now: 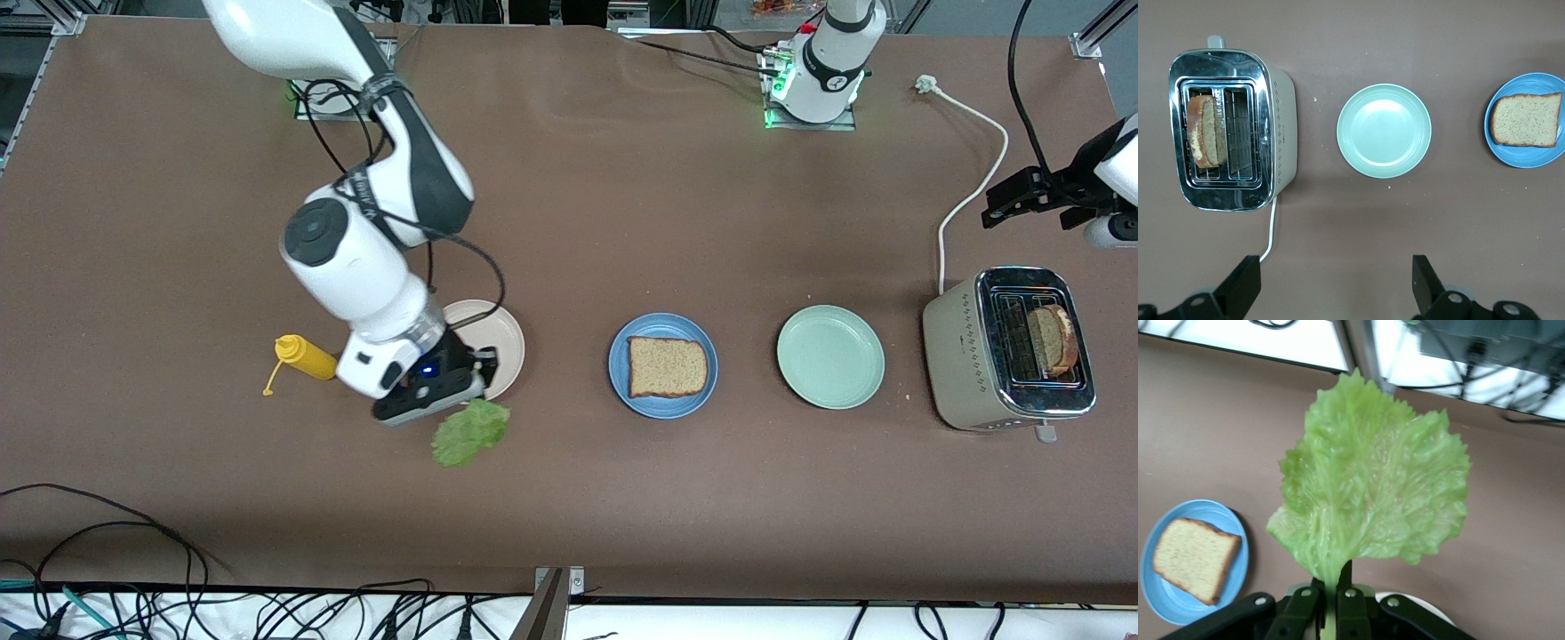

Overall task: Make sandwich in blue plate with both arms
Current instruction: 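Carry the lettuce leaf with the right gripper over the blue plate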

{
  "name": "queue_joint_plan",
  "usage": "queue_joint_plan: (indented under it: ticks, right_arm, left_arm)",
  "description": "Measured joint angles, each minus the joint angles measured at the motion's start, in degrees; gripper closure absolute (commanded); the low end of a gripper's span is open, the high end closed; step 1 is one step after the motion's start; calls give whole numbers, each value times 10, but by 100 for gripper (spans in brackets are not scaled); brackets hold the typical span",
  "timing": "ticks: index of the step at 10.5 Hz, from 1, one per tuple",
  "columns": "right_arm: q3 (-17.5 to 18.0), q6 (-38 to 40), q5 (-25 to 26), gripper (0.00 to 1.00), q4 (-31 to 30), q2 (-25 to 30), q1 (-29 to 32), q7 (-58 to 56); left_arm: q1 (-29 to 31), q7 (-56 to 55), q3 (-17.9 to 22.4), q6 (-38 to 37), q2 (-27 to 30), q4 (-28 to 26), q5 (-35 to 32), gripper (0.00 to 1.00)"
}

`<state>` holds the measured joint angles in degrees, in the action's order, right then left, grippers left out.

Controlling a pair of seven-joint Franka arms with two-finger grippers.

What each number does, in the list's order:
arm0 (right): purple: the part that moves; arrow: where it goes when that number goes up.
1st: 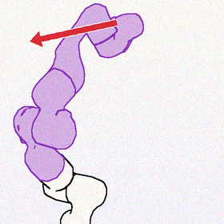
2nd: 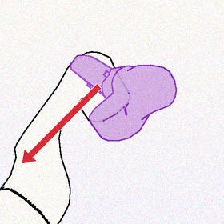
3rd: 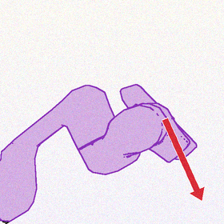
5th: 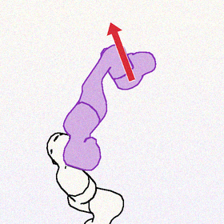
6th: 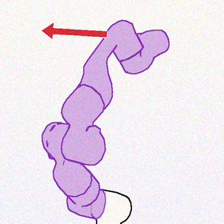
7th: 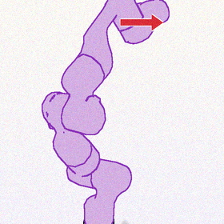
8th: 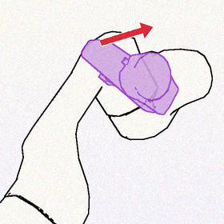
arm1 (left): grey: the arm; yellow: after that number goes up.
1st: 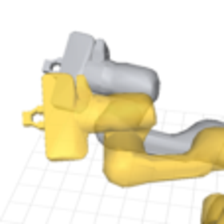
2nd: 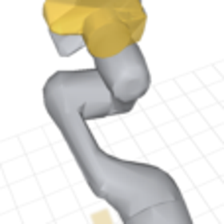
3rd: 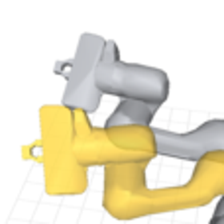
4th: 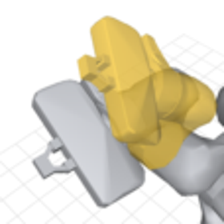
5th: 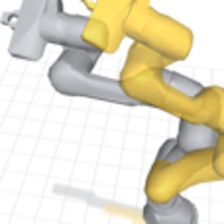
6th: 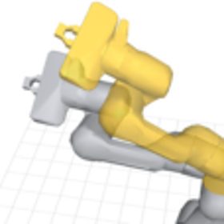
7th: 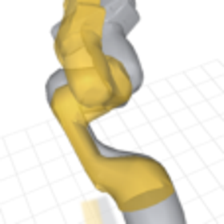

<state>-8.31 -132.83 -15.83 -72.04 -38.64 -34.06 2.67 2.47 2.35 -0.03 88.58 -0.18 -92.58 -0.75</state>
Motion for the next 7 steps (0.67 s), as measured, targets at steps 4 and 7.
queue_joint_plan:
  ticks: [4, 7]
  right_arm:
    - [7, -116, 0, 100, 0, -59, -70, 8]
    - [6, -175, 39, 100, 0, -96, -119, 8]
  left_arm:
    - [0, 0, 0, 0, 0, 0, 0, 0]
    - [2, 0, 0, 0, 0, 0, 0, 0]
